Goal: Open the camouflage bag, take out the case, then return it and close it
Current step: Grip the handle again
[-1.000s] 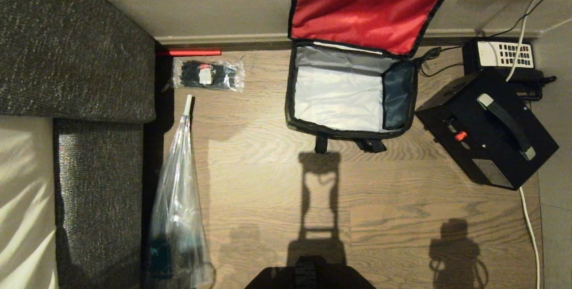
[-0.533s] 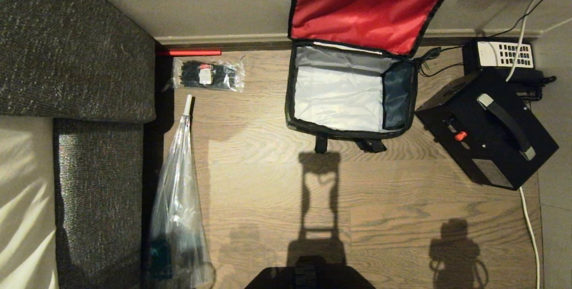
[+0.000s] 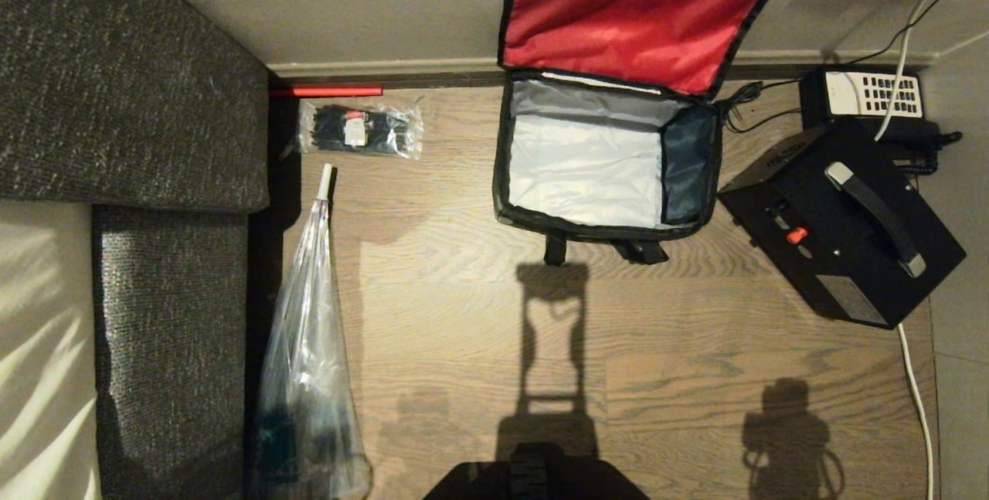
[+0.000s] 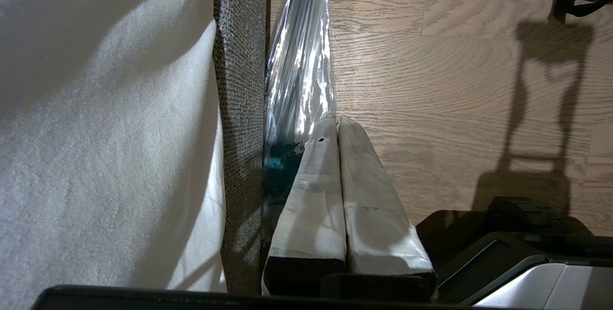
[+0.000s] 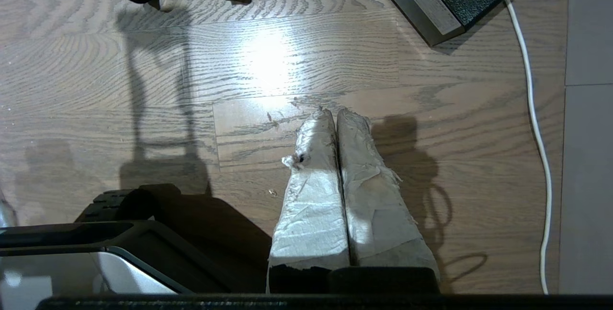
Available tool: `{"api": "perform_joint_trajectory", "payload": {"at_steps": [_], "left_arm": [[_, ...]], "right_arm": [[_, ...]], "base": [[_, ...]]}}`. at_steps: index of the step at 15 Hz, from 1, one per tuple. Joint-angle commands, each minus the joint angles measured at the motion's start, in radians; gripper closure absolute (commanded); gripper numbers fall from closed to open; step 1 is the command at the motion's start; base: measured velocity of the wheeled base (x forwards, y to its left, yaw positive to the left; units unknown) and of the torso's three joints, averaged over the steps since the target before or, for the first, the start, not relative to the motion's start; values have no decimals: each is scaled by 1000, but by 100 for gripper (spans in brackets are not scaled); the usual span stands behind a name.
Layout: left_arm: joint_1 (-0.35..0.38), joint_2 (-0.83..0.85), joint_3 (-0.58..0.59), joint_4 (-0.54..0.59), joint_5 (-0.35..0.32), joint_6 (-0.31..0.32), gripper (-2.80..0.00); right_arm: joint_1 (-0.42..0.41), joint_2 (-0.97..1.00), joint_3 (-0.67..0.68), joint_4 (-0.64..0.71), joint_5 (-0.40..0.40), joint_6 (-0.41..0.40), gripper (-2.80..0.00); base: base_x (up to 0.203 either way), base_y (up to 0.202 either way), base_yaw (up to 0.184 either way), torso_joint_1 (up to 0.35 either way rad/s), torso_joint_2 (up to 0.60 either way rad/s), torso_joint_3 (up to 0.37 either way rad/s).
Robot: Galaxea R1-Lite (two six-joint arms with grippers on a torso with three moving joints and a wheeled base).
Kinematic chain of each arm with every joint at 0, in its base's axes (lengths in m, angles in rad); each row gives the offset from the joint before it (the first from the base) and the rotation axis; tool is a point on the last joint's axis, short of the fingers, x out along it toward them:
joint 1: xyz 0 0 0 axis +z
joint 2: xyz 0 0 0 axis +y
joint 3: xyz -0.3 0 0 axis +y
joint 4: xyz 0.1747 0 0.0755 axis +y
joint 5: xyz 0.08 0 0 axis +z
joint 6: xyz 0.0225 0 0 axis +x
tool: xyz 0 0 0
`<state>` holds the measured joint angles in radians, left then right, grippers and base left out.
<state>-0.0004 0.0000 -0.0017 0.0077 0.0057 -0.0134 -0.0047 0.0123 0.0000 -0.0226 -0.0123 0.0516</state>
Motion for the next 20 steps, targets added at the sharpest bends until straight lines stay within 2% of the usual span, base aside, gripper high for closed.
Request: {"api": "perform_joint_trajectory", "payload": {"at_steps": [1, 12, 14, 16, 17, 20], "left_arm": [[-1, -1, 0, 0, 0, 0, 0], [-1, 0, 0, 0, 0, 0, 0], [0, -1, 0, 0, 0, 0, 0], [0, 0, 0, 0, 0, 0, 0], [0, 0, 0, 0, 0, 0, 0], [-1, 0, 0, 0, 0, 0, 0]], "right_arm": [[0, 6, 6, 0, 0, 1, 0], [0, 6, 9, -11, 3, -15, 0], [0, 6, 9, -13, -2, 3, 0], [0, 6, -81, 13, -10, -1, 0], [0, 6, -176, 79, -12, -1, 0], [0, 8, -509, 431, -16, 4, 0]], "base": [[0, 0, 0, 0, 0, 0], [0, 0, 0, 0, 0, 0], [0, 0, 0, 0, 0, 0], [0, 0, 0, 0, 0, 0], [0, 0, 0, 0, 0, 0], [0, 0, 0, 0, 0, 0]]}}
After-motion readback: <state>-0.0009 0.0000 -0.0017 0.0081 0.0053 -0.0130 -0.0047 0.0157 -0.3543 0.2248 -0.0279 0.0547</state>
